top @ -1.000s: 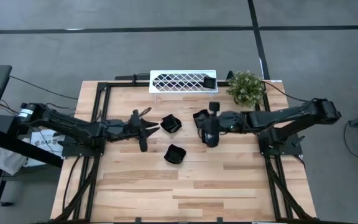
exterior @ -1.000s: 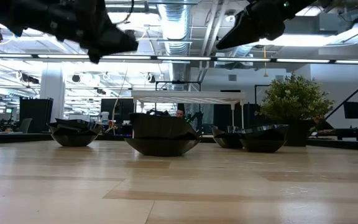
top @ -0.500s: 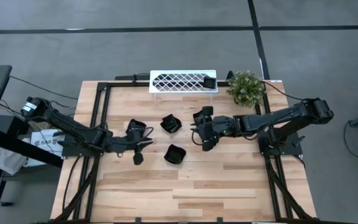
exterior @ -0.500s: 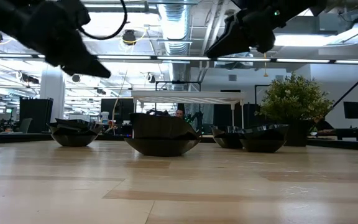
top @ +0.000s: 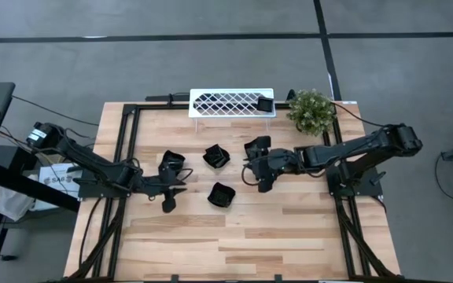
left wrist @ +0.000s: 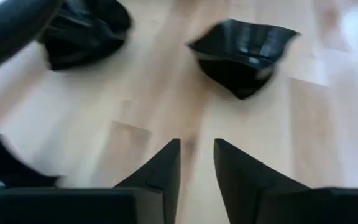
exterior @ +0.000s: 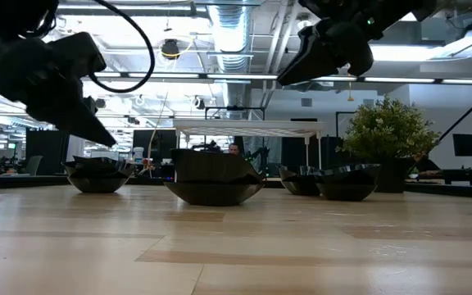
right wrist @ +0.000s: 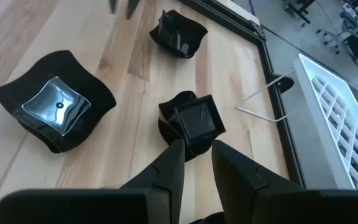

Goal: Pick & Place Mini shaped plates
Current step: Stack the black square plate on top of the black square plate on the shelf

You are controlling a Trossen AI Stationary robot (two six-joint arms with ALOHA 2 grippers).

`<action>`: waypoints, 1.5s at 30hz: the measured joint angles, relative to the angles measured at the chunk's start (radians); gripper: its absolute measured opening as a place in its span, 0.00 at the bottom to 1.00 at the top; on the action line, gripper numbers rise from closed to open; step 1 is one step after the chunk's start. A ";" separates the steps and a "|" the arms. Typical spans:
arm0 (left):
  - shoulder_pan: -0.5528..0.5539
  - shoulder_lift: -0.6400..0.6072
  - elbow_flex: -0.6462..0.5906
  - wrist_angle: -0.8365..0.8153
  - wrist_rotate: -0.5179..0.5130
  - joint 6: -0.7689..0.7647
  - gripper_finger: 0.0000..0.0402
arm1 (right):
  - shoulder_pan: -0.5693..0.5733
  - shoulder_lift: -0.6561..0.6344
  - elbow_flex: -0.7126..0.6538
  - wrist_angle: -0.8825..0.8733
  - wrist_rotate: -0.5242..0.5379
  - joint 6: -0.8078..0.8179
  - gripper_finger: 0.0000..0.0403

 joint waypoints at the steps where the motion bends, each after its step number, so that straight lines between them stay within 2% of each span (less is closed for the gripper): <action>1: 0.000 0.000 0.000 0.003 0.027 -0.006 0.27 | 0.000 0.000 0.000 0.000 0.000 0.002 0.19; 4: 0.000 -0.004 0.006 0.003 0.107 -0.005 0.31 | 0.000 0.001 0.000 0.000 0.000 0.022 0.19; 7: 0.001 -0.014 0.008 -0.026 0.116 -0.001 0.33 | 0.000 0.002 0.000 -0.001 -0.001 0.035 0.19; 14: 0.029 -0.046 0.080 -0.369 0.067 -0.004 0.30 | 0.003 0.003 0.000 -0.001 -0.001 0.045 0.19; 16: 0.039 -0.046 0.112 -0.410 0.056 0.034 0.29 | 0.003 0.003 0.000 -0.001 -0.001 0.060 0.19; 19: 0.051 -0.046 0.142 -0.414 0.033 0.135 0.29 | 0.003 0.003 0.000 -0.001 -0.002 0.063 0.19; 24: 0.068 -0.046 0.141 -0.422 -0.060 0.259 0.29 | 0.003 0.003 0.000 -0.002 -0.003 0.064 0.19; 31: 0.094 -0.045 0.105 -0.425 -0.048 0.262 0.29 | 0.003 0.003 0.000 -0.043 -0.003 0.113 0.19; 37: 0.105 -0.045 0.106 -0.422 -0.095 0.261 0.29 | 0.003 0.003 0.000 -0.057 -0.003 0.140 0.19; 45: 0.128 -0.045 0.106 -0.423 -0.101 0.256 0.29 | 0.003 0.003 0.000 -0.056 -0.003 0.142 0.19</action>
